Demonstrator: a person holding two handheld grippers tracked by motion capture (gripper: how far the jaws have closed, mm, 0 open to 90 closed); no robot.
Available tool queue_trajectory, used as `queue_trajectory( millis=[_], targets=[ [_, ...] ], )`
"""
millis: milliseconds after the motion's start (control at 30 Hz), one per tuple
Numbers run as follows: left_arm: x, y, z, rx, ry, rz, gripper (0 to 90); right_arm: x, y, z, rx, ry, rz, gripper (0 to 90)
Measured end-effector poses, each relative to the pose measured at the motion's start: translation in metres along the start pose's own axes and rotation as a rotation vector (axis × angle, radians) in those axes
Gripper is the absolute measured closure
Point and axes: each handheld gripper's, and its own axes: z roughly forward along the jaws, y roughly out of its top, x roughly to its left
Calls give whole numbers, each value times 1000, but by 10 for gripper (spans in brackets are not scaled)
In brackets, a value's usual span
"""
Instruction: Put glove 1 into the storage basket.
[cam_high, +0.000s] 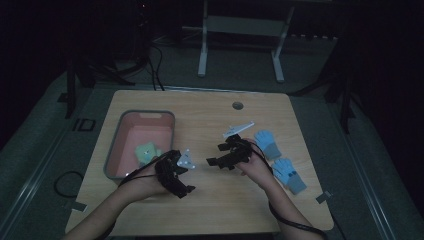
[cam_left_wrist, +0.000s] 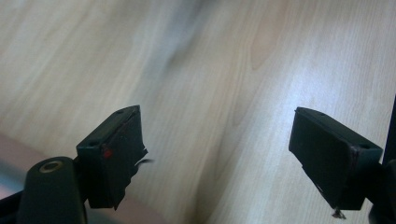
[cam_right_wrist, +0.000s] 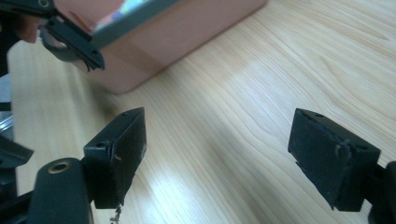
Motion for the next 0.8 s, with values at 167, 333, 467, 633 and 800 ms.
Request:
queue_trajectory(
  millis=[167,333,467,633,800],
  targets=[
    [-12,1,17,32,-16,37,145,-7,-15,-8,-26,-39,3,206],
    [-21,-1,30,16,-8,37,96,-12,-28,-18,-56,-55,5,196],
    [-28,-4,43,47,-29,30,21,-12,-37,-24,-51,-72,-13,179],
    [-36,-9,55,40,-33,27,22,-12,-45,-30,-4,-81,14,159],
    [-44,-14,67,64,-1,52,22,-8,-55,-38,-15,-109,-1,138]
  ],
)
